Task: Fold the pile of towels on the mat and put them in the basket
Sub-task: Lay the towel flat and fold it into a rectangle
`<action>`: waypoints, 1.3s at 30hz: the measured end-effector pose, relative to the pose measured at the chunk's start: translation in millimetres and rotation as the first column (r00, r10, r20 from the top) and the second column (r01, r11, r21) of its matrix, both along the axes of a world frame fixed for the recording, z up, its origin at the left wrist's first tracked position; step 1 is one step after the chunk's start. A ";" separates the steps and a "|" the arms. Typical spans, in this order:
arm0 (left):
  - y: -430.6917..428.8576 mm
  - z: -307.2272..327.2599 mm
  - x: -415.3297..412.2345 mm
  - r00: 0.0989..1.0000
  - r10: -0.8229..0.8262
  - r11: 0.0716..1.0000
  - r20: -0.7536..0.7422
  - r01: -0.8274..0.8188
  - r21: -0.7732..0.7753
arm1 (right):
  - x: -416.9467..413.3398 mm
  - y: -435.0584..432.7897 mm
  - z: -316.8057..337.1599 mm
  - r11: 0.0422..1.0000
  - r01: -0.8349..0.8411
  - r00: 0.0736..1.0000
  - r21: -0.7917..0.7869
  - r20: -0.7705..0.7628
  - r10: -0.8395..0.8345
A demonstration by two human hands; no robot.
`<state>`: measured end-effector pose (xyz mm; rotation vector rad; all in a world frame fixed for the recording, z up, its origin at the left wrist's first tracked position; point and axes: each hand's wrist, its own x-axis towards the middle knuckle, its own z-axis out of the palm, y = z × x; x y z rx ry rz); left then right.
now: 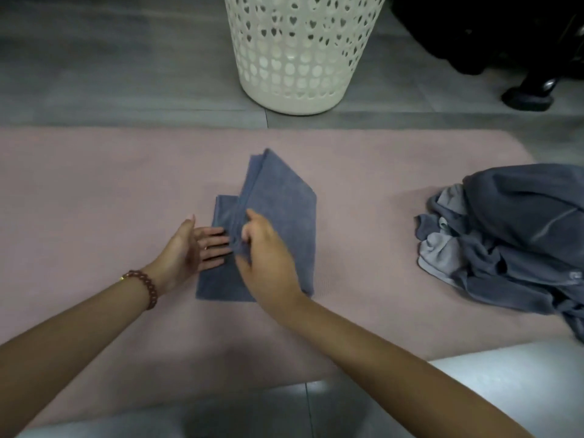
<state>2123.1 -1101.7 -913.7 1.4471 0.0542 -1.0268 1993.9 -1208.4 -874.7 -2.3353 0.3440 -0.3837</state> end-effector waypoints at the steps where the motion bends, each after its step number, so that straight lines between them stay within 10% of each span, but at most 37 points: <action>1: -2.5 -0.9 -0.6 1.000 -0.015 0.999 -0.001 0.016 0.035 | -0.4 7.6 -16.3 0.981 -0.111 0.989 -0.162 -0.112 0.093; 4: -9.3 -4.9 -6.7 0.988 -0.105 0.982 0.114 0.086 0.167 | -15.4 5.6 -53.4 0.794 -0.296 0.910 -0.531 -0.409 0.066; 9: -14.1 -18.2 -13.1 0.877 -0.079 0.994 0.473 0.032 0.107 | -50.4 -36.5 -77.5 0.802 -0.271 0.895 -0.532 -0.446 0.006; 14: -3.3 -32.1 -6.6 0.575 -0.179 0.980 0.798 0.034 0.196 | -63.4 -52.4 -87.6 0.870 -0.291 0.899 -0.398 -0.425 0.107; 23: -1.7 -38.7 -20.2 0.469 -0.417 0.856 0.779 -0.086 0.510 | -69.1 -59.6 -103.4 0.868 -0.337 0.901 -0.364 -0.391 0.187; 29: -3.8 -42.0 -17.4 0.256 -0.509 0.741 0.822 -0.356 0.570 | -51.3 -65.9 -68.9 0.935 -0.242 0.925 -0.259 -0.354 0.142; 34: -32.1 -32.8 -2.3 -0.061 -0.691 0.721 0.720 -0.124 0.681 | 14.4 -92.5 -59.5 0.951 -0.084 0.938 -0.299 -0.345 -0.025; 39: -26.2 -61.1 6.4 0.141 -0.743 0.658 0.654 -0.027 0.753 | 41.5 -116.8 -82.4 0.902 -0.223 0.882 -0.370 -0.470 0.025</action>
